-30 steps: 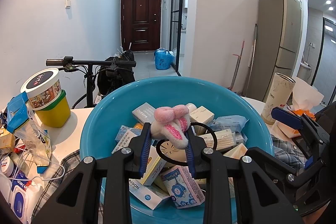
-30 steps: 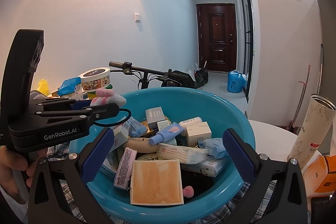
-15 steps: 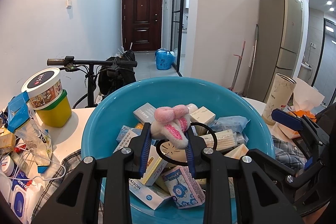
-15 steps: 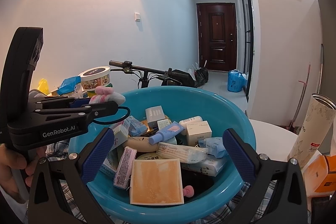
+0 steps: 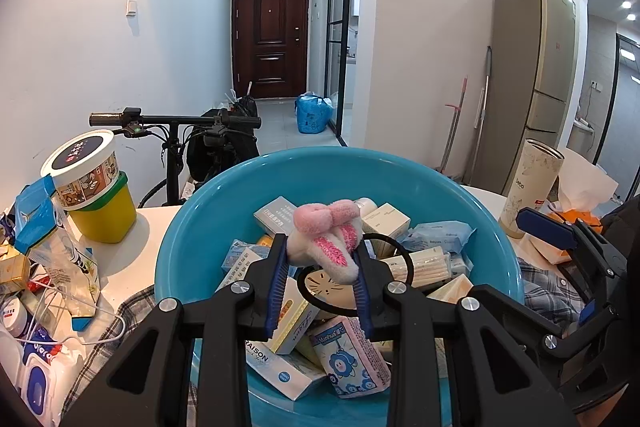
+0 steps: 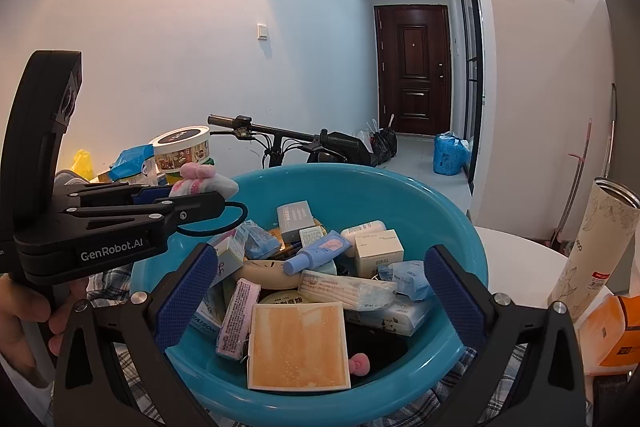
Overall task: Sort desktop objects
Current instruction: 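Hold the pink rabbit puff above the basin with the left tool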
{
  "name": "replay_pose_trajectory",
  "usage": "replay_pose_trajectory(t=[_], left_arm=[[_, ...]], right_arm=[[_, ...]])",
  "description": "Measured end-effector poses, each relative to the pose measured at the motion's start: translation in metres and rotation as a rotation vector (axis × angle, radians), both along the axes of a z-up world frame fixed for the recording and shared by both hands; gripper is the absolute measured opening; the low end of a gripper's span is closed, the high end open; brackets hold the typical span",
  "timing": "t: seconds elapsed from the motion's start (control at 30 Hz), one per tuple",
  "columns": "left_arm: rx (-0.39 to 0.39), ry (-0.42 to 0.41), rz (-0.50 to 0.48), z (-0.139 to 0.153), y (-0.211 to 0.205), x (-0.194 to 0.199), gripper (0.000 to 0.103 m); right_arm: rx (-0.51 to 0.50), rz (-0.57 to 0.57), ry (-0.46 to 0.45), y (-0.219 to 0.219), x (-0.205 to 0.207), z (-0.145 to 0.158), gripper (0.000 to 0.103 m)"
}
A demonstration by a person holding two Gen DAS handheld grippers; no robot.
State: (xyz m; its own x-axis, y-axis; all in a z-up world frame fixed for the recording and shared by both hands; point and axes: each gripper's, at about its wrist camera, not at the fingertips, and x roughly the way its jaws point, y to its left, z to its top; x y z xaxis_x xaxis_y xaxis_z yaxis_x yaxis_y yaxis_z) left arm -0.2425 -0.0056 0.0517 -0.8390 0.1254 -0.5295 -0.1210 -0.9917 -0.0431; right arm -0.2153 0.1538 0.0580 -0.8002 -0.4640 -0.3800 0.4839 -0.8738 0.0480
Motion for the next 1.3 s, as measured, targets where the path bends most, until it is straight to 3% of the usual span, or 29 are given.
replay_pose_trajectory(t=[1.3], left_arm=[[-0.005, -0.007, 0.008, -0.0007, 0.0010, -0.0004, 0.031]], right_arm=[[0.003, 0.002, -0.005, 0.0008, -0.0004, -0.0016, 0.103]])
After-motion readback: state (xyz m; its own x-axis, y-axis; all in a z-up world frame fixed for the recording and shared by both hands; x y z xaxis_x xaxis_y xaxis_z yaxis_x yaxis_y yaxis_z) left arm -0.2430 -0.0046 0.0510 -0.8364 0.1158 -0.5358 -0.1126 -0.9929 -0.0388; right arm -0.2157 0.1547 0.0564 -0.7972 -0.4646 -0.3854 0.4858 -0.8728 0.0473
